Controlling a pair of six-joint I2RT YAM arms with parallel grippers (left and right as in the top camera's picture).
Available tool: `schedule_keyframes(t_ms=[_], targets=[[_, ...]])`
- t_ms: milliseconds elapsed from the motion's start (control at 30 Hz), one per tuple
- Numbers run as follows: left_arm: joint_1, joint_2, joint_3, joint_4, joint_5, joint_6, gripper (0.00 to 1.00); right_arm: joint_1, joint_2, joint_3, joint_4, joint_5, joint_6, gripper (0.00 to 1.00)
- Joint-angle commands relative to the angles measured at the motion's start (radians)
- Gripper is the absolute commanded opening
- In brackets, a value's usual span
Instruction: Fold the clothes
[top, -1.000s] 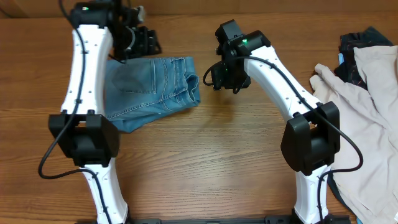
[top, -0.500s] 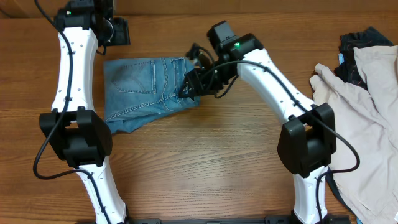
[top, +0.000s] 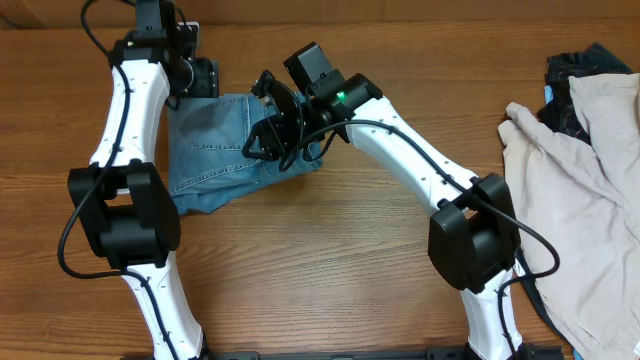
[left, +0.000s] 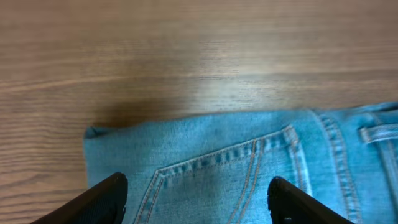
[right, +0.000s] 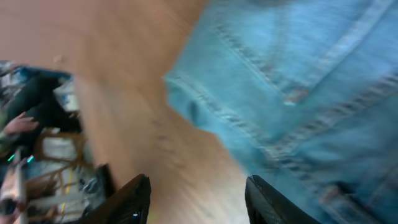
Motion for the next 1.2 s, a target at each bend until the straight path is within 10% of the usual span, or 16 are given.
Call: schedule_keyframes(t_ms=[0, 367, 667, 1167], targets=[[0.000, -0.014, -0.082, 0.024, -0.014, 0.032, 0.76, -0.008, 0.091, -0.006, 0.006, 0.146, 0.056, 0.53], [0.000, -0.014, -0.390, -0.024, -0.144, -0.013, 0.69, -0.045, 0.214, -0.007, 0.015, 0.427, 0.138, 0.54], [0.000, -0.014, -0.568, -0.223, -0.219, -0.320, 0.67, -0.127, 0.214, -0.005, 0.069, 0.530, 0.111, 0.52], [-0.007, -0.358, -0.513, -0.130, -0.058, -0.262, 0.73, -0.142, 0.085, 0.277, -0.216, 0.730, 0.083, 0.65]])
